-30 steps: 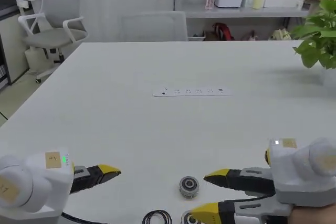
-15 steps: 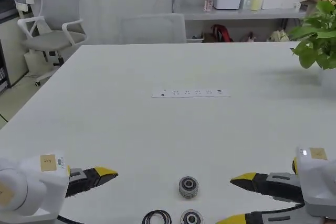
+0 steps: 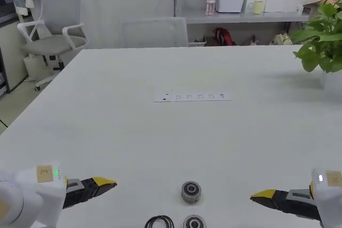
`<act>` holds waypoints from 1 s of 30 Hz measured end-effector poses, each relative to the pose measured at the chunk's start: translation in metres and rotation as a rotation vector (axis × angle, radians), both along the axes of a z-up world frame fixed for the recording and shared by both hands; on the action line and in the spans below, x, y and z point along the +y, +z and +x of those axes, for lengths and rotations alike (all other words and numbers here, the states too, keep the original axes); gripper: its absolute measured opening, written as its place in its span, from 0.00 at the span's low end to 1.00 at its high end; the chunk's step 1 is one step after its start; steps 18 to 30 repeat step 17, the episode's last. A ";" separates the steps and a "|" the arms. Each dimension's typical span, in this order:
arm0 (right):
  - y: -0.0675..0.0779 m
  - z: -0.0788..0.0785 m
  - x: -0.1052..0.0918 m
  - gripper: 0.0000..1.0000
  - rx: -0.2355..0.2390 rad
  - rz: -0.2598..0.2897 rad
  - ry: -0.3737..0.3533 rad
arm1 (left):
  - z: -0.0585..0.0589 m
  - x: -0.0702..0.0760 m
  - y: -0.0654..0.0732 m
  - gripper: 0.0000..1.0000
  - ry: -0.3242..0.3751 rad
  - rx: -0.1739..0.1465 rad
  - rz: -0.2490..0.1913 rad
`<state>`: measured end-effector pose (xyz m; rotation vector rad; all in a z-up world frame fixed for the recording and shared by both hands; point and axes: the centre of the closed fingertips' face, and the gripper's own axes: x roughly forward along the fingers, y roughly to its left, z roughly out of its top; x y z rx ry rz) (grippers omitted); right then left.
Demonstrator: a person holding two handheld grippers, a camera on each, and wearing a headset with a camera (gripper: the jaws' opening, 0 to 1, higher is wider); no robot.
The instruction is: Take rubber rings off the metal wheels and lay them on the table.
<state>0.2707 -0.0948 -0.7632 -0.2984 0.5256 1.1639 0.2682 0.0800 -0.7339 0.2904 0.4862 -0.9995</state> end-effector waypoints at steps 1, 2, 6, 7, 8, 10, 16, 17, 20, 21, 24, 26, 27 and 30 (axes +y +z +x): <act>-0.001 -0.001 0.000 0.65 0.000 -0.005 0.002 | -0.001 0.000 0.000 0.79 0.000 0.001 0.000; -0.002 -0.002 -0.001 0.65 -0.002 -0.010 0.005 | -0.002 0.000 -0.001 0.79 0.001 0.003 0.001; -0.005 -0.003 -0.002 0.66 -0.004 -0.023 0.013 | -0.005 0.001 -0.005 0.79 0.000 0.009 0.003; -0.005 -0.004 -0.002 0.66 -0.004 -0.025 0.013 | -0.006 0.001 -0.006 0.79 -0.001 0.010 0.006; -0.005 -0.004 -0.002 0.66 -0.004 -0.027 0.014 | -0.006 0.001 -0.007 0.79 -0.002 0.010 0.008; -0.005 -0.004 -0.002 0.66 -0.004 -0.029 0.016 | -0.008 0.002 -0.008 0.79 -0.003 0.011 0.010; -0.005 -0.006 0.001 0.66 -0.001 -0.028 0.019 | -0.009 0.002 -0.009 0.79 -0.001 0.014 0.008; -0.005 -0.007 0.001 0.66 -0.002 -0.028 0.020 | -0.010 0.002 -0.009 0.79 -0.001 0.015 0.008; -0.005 -0.007 0.001 0.66 -0.002 -0.028 0.020 | -0.010 0.002 -0.009 0.79 -0.001 0.015 0.008; -0.005 -0.007 0.001 0.66 -0.002 -0.028 0.020 | -0.010 0.002 -0.009 0.79 -0.001 0.015 0.008; -0.005 -0.007 0.001 0.66 -0.002 -0.028 0.020 | -0.010 0.002 -0.009 0.79 -0.001 0.015 0.008; -0.005 -0.007 0.001 0.66 -0.002 -0.028 0.020 | -0.010 0.002 -0.009 0.79 -0.001 0.015 0.008; -0.005 -0.007 0.001 0.66 -0.002 -0.028 0.020 | -0.010 0.002 -0.009 0.79 -0.001 0.015 0.008; -0.005 -0.007 0.001 0.66 -0.002 -0.028 0.020 | -0.010 0.002 -0.009 0.79 -0.001 0.015 0.008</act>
